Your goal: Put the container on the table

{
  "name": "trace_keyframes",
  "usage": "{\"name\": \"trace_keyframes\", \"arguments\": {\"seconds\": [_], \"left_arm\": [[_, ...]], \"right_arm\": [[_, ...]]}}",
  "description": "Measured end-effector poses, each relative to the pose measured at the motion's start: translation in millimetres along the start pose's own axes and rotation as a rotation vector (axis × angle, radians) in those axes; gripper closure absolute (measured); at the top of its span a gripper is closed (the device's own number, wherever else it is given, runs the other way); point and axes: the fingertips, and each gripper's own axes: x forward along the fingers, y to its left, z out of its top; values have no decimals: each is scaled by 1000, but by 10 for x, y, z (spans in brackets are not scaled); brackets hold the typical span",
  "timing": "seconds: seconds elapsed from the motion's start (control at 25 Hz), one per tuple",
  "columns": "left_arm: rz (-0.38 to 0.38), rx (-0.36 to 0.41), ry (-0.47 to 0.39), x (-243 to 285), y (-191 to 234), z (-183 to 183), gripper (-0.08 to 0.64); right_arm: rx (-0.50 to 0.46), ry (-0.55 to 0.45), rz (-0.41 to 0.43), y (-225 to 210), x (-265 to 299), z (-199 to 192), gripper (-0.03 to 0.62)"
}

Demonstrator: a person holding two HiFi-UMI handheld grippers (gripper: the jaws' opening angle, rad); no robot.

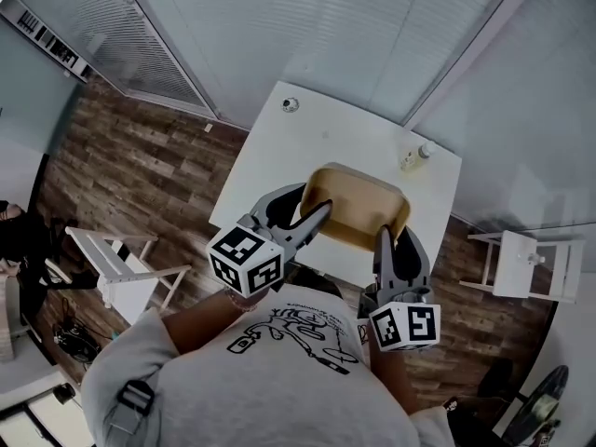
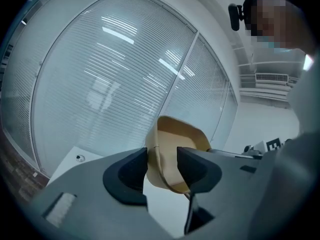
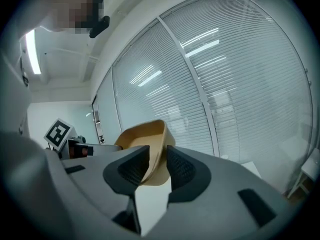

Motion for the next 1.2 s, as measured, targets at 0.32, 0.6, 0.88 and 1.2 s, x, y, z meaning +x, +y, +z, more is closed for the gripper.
{"name": "trace_keyframes", "arguments": {"seconds": [0.32,0.6,0.88,1.2], "left_arm": [[-30,-15,16,534,-97,-28,379],[-67,-23,52,987,-77,42,379],[-107,-18,54,1019,167,280,380],[-130,-18,57,979,465,446,383]], "right_arm": [[11,-12,-34,-504,89,99,497],[30,-8,-87,-867,270,197,497],[25,-11,-132,-737,526,259,497],[16,-19,-150,-547,806,285,497]]}}
